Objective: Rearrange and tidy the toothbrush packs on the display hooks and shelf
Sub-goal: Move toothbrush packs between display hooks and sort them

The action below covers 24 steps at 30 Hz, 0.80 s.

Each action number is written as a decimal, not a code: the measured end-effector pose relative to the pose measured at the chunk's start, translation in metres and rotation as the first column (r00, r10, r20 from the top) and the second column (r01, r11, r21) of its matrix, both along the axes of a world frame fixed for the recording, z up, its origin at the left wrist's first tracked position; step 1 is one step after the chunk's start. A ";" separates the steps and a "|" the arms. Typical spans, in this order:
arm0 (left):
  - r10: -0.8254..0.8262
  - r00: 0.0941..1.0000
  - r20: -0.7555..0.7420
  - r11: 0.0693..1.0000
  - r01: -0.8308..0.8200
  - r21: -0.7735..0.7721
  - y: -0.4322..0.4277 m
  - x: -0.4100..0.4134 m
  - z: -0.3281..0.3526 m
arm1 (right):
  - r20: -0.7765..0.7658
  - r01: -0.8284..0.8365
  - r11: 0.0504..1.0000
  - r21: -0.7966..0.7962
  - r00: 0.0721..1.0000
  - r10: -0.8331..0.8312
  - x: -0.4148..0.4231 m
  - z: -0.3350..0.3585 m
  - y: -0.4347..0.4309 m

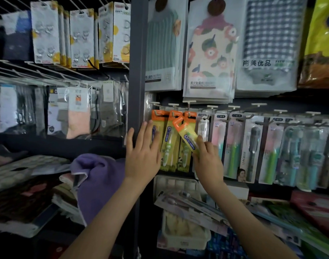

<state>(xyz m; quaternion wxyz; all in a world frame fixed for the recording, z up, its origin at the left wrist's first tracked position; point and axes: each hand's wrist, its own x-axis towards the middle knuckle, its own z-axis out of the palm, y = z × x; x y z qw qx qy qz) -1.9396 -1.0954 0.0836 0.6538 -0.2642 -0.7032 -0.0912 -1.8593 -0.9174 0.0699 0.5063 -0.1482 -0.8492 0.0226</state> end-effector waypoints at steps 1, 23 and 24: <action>-0.006 1.000 -0.005 1.000 0.006 0.001 0.000 0.000 0.000 | -0.012 -0.004 1.000 -0.020 1.000 0.004 -0.002 0.001 -0.002; -0.042 0.999 0.008 0.998 0.042 -0.037 -0.002 0.004 -0.004 | 0.180 0.040 0.937 -0.346 0.983 0.024 -0.043 0.023 -0.010; -0.048 0.999 0.015 0.999 0.048 -0.023 0.001 0.008 -0.006 | 0.203 0.054 0.945 -0.323 0.979 0.013 -0.040 0.022 -0.009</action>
